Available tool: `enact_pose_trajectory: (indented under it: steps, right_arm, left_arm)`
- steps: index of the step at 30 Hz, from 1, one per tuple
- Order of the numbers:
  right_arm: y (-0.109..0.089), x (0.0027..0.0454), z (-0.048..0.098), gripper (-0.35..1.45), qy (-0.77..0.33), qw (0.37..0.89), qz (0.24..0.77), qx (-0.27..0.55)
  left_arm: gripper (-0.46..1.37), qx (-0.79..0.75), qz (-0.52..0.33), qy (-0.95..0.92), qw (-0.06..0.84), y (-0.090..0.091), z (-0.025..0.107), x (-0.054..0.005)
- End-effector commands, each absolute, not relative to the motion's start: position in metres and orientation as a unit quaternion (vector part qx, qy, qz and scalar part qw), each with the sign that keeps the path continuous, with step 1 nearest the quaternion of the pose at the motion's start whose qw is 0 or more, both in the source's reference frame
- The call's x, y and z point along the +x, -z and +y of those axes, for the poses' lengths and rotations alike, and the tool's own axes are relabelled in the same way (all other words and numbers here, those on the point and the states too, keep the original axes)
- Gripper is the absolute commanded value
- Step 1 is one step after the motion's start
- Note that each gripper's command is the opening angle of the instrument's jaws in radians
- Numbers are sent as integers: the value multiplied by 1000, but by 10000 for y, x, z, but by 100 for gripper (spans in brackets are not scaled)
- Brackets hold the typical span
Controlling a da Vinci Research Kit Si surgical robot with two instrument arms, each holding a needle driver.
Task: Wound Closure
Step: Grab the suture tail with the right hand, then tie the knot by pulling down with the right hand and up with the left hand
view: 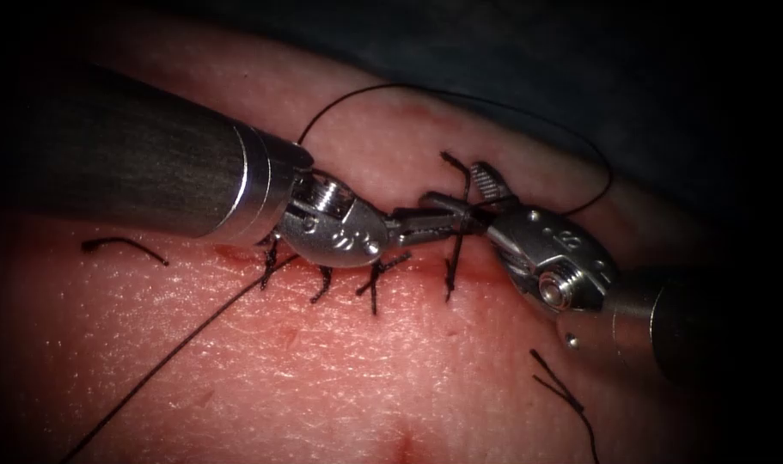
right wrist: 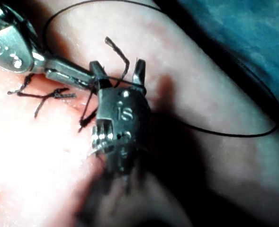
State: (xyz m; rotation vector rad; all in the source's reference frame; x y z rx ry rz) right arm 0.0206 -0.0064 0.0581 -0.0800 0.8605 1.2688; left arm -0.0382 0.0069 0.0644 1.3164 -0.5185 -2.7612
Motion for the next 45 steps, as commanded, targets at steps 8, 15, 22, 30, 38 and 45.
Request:
enact_pose_trajectory:
  steps: [8,15,22,30,38,45]
  right_arm:
    - [-580,208,-63,90,-574,709,406,-46]
    - [-570,209,-59,47,-576,700,418,-51]
    - [-566,210,-61,-35,-575,700,422,-47]
    - [-570,211,-67,-35,-560,720,409,-25]
    - [-559,203,-80,-35,-554,725,408,-27]
    - [-542,195,-98,-35,-551,727,410,-20]
  left_arm:
    - [-35,423,-165,891,21,-644,65,-380]
    - [-35,423,-166,890,22,-647,66,-380]
    - [-35,423,-166,890,22,-647,66,-380]
    - [-35,423,-166,890,22,-647,66,-380]
    - [-35,424,-164,890,22,-648,71,-371]
    - [-35,409,-160,898,16,-665,86,-349]
